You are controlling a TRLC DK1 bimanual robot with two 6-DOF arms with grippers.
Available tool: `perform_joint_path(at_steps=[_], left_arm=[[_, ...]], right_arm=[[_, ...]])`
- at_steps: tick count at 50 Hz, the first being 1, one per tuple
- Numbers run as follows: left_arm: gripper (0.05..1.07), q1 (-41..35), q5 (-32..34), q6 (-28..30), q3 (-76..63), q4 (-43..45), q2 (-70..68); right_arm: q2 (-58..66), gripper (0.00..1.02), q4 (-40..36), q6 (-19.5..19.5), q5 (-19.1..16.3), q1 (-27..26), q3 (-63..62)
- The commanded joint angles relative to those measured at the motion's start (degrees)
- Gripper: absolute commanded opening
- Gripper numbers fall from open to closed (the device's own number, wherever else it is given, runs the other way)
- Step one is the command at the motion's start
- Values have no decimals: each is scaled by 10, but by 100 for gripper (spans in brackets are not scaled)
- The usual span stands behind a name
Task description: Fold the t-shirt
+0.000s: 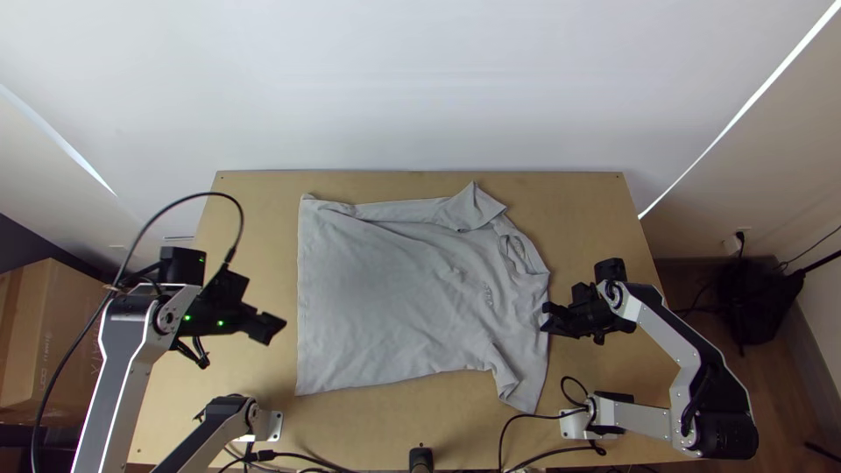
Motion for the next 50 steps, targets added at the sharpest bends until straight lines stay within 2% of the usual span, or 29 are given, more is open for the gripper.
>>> perform_joint_path(at_steps=[1,7,16,23,30,42,46,50], left_arm=[[103,-4,-3,88,-35,-45,14],[103,-50,-59,94,-65,-64,18],[103,-169,-118,41,-123,-90,21],[102,-223,-123,0,-156,-86,55],[101,-237,-127,-26,-169,-73,87],[101,-305,-137,-73,-178,-36,119],[93,-317,-137,-91,-177,-25,135],[92,-333,-137,-95,-177,-23,158]], right_arm=[[6,2,10,-3,18,-1,-25],[6,2,10,-3,18,-3,-25],[8,2,10,-3,18,-3,-24],[10,2,10,0,18,-3,-22],[10,2,10,3,18,-3,-22],[11,2,10,4,18,-3,-21],[11,2,10,4,18,-4,-21],[11,2,10,4,18,-5,-22]])
